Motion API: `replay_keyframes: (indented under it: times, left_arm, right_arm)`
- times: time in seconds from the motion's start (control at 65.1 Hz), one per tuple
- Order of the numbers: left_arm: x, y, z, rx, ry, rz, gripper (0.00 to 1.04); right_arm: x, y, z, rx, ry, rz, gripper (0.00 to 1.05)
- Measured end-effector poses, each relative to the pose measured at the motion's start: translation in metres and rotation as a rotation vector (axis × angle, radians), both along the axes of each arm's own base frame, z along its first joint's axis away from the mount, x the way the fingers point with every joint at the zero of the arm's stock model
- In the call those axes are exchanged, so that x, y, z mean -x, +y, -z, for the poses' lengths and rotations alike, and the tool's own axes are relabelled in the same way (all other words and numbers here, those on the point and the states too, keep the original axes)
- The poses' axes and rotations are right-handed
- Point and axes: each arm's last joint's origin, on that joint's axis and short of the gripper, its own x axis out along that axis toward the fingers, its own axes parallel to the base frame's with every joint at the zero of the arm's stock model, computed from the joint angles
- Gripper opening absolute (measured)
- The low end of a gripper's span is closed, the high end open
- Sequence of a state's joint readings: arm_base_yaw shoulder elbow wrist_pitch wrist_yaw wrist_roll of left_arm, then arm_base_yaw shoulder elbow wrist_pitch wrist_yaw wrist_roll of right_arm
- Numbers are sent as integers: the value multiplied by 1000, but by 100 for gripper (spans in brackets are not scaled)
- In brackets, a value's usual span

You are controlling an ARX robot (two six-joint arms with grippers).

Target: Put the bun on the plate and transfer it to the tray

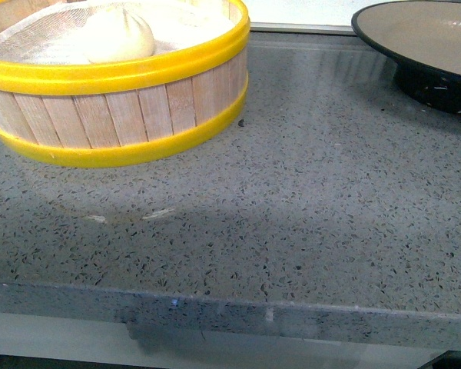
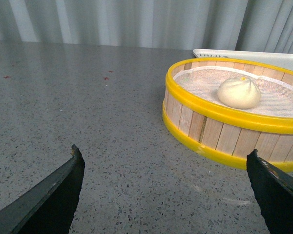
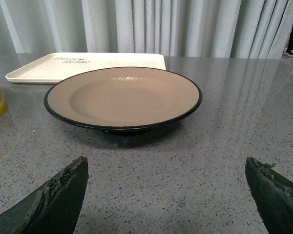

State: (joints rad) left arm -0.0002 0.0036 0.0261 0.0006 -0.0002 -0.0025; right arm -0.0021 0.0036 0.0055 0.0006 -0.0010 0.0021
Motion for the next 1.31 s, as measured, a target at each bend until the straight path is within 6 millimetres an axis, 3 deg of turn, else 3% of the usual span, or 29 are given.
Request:
replay_keyframes:
  times: [1.244,1.305]
  left_arm:
    - [0,0,0,0,0,0,98]
    - [-1,0,2,21,113,-1,98]
  right_arm:
    - [0,0,0,0,0,0,96]
    - [0,0,0,0,0,0,96]
